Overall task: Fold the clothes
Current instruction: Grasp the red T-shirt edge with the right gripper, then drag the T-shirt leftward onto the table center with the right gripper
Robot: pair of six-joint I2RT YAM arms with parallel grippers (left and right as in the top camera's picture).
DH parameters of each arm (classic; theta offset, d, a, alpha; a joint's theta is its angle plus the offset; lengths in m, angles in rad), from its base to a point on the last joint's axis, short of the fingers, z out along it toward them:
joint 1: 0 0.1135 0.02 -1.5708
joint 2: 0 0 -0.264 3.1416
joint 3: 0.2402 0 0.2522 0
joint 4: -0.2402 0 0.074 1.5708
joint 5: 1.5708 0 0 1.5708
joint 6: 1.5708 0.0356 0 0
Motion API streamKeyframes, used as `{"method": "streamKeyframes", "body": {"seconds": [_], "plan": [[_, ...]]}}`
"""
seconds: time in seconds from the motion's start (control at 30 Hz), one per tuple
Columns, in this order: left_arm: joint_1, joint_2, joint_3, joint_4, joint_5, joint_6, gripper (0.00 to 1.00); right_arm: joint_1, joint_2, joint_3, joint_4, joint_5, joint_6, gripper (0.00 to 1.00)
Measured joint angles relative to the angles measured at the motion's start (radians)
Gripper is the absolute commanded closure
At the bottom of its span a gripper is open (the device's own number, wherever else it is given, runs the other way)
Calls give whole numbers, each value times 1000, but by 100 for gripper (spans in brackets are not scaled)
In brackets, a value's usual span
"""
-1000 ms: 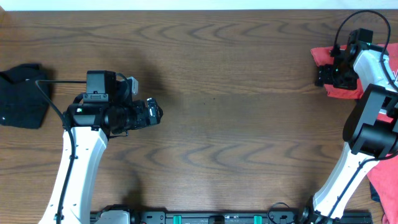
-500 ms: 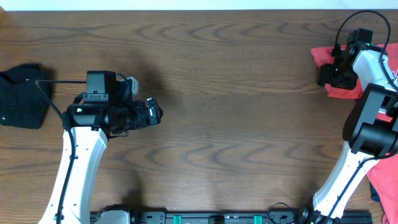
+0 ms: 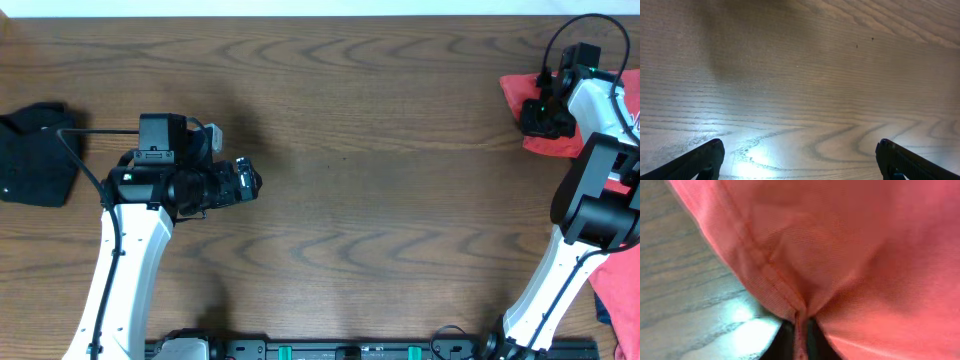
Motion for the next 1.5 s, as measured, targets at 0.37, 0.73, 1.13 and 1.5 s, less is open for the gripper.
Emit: {"method": "streamKeyframes", "body": {"seconds": [0.37, 0.73, 1.13, 1.5], "plan": [[0, 0, 0, 0, 0, -2, 18, 20, 0, 8, -32, 3, 7, 99], [0, 0, 0, 0, 6, 0, 94, 212, -86, 64, -122, 1, 8, 99], [0, -50, 0, -1, -62, 0, 94, 338, -275, 325, -284, -26, 4, 99], [0, -241, 0, -84, -225, 0, 94, 607, -276, 352, -301, -44, 3, 99]]}}
